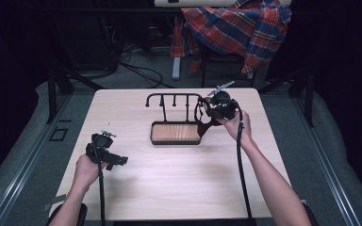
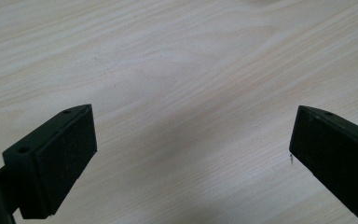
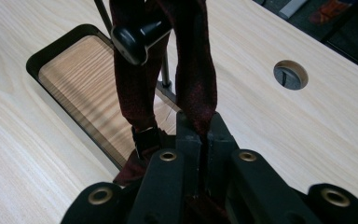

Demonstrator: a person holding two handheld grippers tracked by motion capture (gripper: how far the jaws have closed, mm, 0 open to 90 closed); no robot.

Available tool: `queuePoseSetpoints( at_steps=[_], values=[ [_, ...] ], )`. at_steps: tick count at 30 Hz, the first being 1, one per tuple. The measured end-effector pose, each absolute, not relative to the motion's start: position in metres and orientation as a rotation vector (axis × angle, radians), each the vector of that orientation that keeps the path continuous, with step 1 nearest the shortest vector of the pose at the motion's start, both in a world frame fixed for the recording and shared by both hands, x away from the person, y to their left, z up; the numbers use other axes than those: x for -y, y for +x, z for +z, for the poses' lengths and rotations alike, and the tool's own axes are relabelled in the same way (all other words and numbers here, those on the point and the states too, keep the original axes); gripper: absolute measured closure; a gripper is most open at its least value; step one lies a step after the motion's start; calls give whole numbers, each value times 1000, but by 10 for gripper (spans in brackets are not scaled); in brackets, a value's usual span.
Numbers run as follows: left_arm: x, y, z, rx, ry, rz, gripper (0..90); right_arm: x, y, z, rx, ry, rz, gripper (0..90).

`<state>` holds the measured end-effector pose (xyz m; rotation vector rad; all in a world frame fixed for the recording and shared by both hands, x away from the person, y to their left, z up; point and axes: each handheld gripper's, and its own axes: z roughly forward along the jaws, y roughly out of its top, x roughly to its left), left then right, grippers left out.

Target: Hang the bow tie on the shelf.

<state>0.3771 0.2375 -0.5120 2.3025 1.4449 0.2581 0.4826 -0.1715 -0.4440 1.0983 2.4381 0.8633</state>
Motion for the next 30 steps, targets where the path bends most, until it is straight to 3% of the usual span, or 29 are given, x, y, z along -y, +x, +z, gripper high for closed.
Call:
queuePoseSetpoints(
  at_steps=[21, 30],
  values=[
    [-237, 377, -512, -1442, 2305, 258, 7, 173, 491, -456, -2483, 1172, 913, 796],
    [-236, 377, -512, -1441, 2304, 261, 7, 173, 491, -455, -2490, 1174, 936, 723]
  ],
)
